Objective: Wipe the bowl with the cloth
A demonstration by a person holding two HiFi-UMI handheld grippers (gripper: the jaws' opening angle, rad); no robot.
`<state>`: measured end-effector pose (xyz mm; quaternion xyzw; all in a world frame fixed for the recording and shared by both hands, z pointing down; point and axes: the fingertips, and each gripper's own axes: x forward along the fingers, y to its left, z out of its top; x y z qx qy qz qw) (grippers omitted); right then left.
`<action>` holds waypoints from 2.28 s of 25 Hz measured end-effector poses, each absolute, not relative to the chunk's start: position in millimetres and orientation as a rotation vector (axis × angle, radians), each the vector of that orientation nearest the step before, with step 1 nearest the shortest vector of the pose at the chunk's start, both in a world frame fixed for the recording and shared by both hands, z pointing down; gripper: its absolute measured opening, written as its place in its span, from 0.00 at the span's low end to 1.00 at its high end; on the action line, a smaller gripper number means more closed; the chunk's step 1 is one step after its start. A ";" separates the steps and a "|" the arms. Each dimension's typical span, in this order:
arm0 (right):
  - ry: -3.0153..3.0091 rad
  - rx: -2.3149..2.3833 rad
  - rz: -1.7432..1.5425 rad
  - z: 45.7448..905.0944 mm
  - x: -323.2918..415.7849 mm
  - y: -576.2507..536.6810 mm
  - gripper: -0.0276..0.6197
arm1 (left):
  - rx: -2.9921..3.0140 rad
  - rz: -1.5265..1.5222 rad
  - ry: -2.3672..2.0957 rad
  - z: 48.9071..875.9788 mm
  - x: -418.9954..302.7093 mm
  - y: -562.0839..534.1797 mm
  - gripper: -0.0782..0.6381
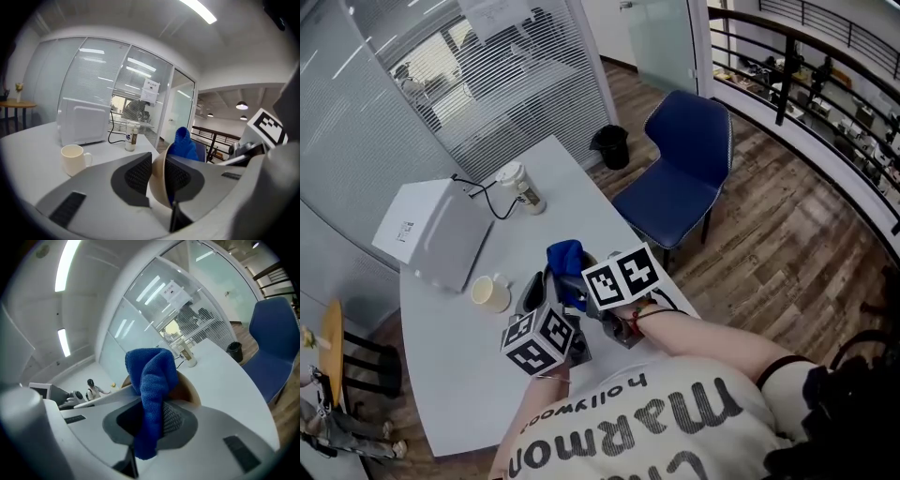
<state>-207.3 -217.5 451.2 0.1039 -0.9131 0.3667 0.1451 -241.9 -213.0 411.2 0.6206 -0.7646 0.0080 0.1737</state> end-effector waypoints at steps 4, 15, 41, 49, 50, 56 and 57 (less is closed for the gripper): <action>-2.598 0.275 1.002 455.3 -212.6 -210.7 0.14 | 1.747 -0.044 -2.154 408.4 -246.3 -211.9 0.21; -2.556 0.379 0.653 475.2 -202.9 -222.3 0.14 | 1.761 0.054 -2.162 414.5 -246.9 -210.8 0.21; -2.622 0.288 1.043 447.1 -208.1 -213.3 0.14 | 1.794 -0.143 -2.113 406.5 -245.6 -211.2 0.21; -2.608 0.142 1.045 446.5 -213.0 -199.9 0.14 | 1.821 -0.224 -2.067 396.5 -243.2 -213.2 0.23; -2.609 0.139 1.041 446.4 -213.2 -200.0 0.14 | 1.820 -0.225 -2.068 396.5 -243.5 -213.2 0.23; -2.608 0.107 1.003 446.4 -216.6 -193.6 0.14 | 1.797 -0.237 -2.073 397.8 -249.1 -211.8 0.23; -2.607 0.099 0.990 446.9 -217.0 -192.8 0.14 | 1.792 -0.240 -2.072 398.4 -249.8 -211.7 0.23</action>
